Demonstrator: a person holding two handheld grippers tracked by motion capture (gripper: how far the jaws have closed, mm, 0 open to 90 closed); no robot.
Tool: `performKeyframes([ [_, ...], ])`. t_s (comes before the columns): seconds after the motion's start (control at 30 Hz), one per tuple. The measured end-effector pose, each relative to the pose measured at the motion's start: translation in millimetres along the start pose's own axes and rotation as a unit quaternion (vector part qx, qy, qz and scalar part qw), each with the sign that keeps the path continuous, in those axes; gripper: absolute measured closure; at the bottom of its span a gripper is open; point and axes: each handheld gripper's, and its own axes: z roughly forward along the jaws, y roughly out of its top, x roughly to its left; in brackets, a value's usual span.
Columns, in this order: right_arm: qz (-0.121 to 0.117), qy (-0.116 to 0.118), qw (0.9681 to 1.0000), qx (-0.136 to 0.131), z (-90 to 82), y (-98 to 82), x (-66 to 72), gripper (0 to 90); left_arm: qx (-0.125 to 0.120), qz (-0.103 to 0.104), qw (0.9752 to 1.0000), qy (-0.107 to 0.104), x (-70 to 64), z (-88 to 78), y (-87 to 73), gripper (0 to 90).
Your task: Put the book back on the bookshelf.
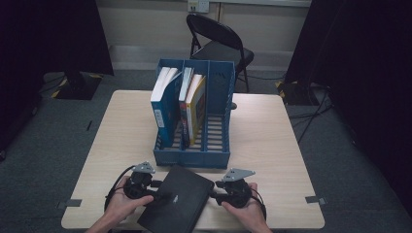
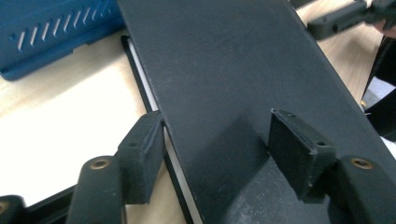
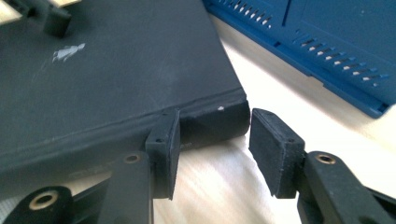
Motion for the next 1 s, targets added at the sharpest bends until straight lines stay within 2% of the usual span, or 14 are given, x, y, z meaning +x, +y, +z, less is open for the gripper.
performKeyframes([
  [0.03,0.000,0.001,1.0000,-0.002,0.7,2.1,-0.8,53.3,0.002,0.000,1.0000,0.000,-1.1,-0.1,-0.4,32.8],
  [0.13,-0.005,-0.002,1.0000,-0.004,1.8,6.5,-1.2,53.4,0.006,-0.011,0.9998,-0.018,0.1,-0.3,-2.8,32.6],
  [0.3,-0.014,-0.007,0.9998,-0.011,5.1,8.3,-1.1,55.7,0.011,-0.008,0.9995,-0.027,-0.6,-5.2,-8.3,34.4],
  [0.47,-0.014,-0.011,0.9997,-0.014,10.7,13.1,-2.9,55.8,0.013,-0.024,0.9994,-0.023,0.8,-6.7,-9.9,35.6],
  [0.57,-0.010,-0.006,0.9998,-0.016,13.7,15.3,-5.9,55.6,0.010,-0.034,0.9990,-0.028,3.9,-6.7,-10.5,35.6],
  [0.7,-0.010,-0.010,0.9997,-0.022,17.5,17.1,-6.3,55.5,0.003,-0.038,0.9990,-0.022,5.4,-6.5,-10.8,34.9],
  [0.8,-0.004,-0.011,0.9996,-0.026,17.8,15.9,-7.2,52.9,-0.013,-0.033,0.9994,-0.002,5.7,-4.1,-8.9,32.6],
  [0.87,-0.001,-0.010,0.9995,-0.029,17.8,14.9,-7.7,52.9,-0.018,-0.038,0.9991,0.010,7.6,-2.0,-6.8,28.1],
  [0.93,-0.004,-0.014,0.9995,-0.030,17.6,14.8,-6.5,52.8,-0.023,-0.046,0.9986,0.011,10.9,0.6,-5.1,26.0],
  [1.0,-0.002,-0.015,0.9995,-0.029,17.6,14.8,-6.8,51.5,-0.031,-0.055,0.9977,0.025,11.8,2.2,-3.5,24.9],
])
